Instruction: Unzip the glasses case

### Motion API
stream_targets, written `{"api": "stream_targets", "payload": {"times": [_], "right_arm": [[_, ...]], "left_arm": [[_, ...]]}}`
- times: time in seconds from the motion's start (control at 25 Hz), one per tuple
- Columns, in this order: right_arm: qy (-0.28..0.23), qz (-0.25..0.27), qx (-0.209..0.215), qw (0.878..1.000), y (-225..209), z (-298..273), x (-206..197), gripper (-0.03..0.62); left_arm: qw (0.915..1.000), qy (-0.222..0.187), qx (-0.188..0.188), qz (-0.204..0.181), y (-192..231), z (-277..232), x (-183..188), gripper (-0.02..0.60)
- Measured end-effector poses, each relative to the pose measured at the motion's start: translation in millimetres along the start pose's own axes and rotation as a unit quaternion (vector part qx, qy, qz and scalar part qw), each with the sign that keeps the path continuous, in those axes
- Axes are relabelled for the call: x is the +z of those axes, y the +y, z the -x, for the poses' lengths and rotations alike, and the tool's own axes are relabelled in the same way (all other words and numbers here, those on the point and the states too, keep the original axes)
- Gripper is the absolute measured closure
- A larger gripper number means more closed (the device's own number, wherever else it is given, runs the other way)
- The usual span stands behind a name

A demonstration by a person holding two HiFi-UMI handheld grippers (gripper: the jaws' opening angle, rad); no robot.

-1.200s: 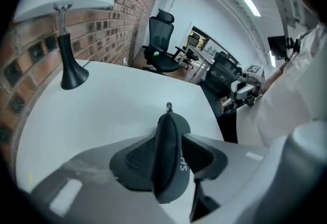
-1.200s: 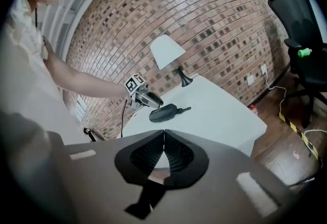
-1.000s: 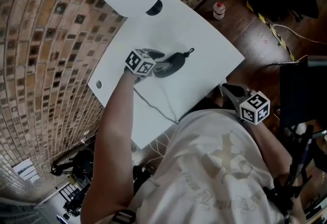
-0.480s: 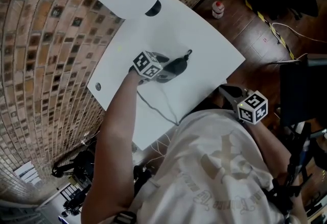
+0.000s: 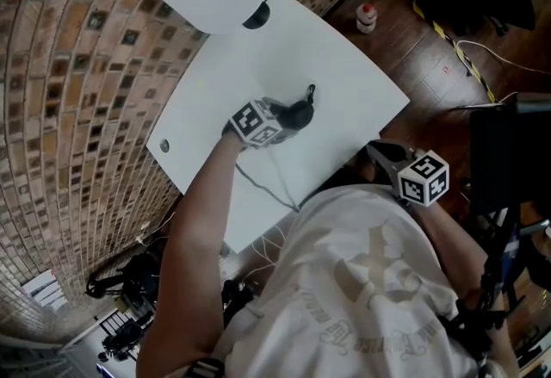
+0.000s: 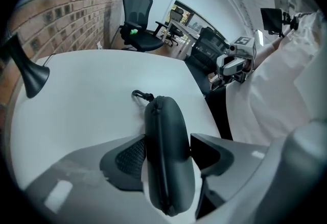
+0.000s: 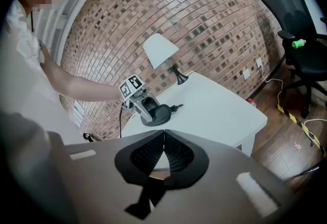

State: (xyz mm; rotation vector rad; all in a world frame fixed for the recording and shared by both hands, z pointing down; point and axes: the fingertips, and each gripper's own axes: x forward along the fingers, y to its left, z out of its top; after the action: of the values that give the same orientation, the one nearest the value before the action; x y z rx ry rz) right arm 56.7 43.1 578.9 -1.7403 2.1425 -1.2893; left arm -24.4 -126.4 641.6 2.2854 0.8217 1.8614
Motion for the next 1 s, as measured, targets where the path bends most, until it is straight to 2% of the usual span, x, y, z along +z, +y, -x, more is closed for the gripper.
{"api": "stream_targets", "payload": {"times": [0.28, 0.52, 0.64, 0.72, 0.76, 0.8, 0.84, 0.88, 0.92, 1.0], "right_arm": [[-0.001, 0.001, 0.004, 1.000, 0, 1, -2, 0.585], [-0.001, -0.001, 0.005, 1.000, 0, 4, -3, 0.585], [-0.003, 0.003, 0.008, 1.000, 1, 3, 0, 0.585], [0.000, 0.007, 0.011, 1.000, 1, 2, 2, 0.585], [0.002, 0.010, 0.013, 1.000, 1, 1, 2, 0.585], [0.005, 0.013, 0.015, 1.000, 1, 0, 3, 0.585], [0.007, 0.017, 0.017, 1.000, 2, -1, 4, 0.585], [0.010, 0.023, 0.019, 0.999, 3, -3, 5, 0.585], [0.013, 0.030, 0.022, 0.999, 5, -5, 7, 0.585], [0.018, 0.048, 0.029, 0.998, 9, -10, 15, 0.585]], "left_arm": [[0.9983, 0.023, 0.039, 0.036, -8, -11, -7, 0.305], [0.9950, 0.019, 0.064, 0.075, -8, -13, -6, 0.310], [0.9914, -0.017, 0.079, 0.103, -5, -8, -3, 0.316], [0.9818, -0.078, 0.084, 0.152, -2, 1, 6, 0.318], [0.9723, -0.121, 0.078, 0.184, -2, 7, 12, 0.319], [0.9586, -0.171, 0.066, 0.218, -3, 14, 19, 0.319], [0.9400, -0.225, 0.051, 0.251, -6, 22, 26, 0.319], [0.9166, -0.280, 0.036, 0.283, -7, 31, 32, 0.319], [0.8896, -0.332, 0.025, 0.312, -8, 42, 36, 0.319], [0.8298, -0.427, 0.009, 0.359, -7, 65, 39, 0.319]]}}
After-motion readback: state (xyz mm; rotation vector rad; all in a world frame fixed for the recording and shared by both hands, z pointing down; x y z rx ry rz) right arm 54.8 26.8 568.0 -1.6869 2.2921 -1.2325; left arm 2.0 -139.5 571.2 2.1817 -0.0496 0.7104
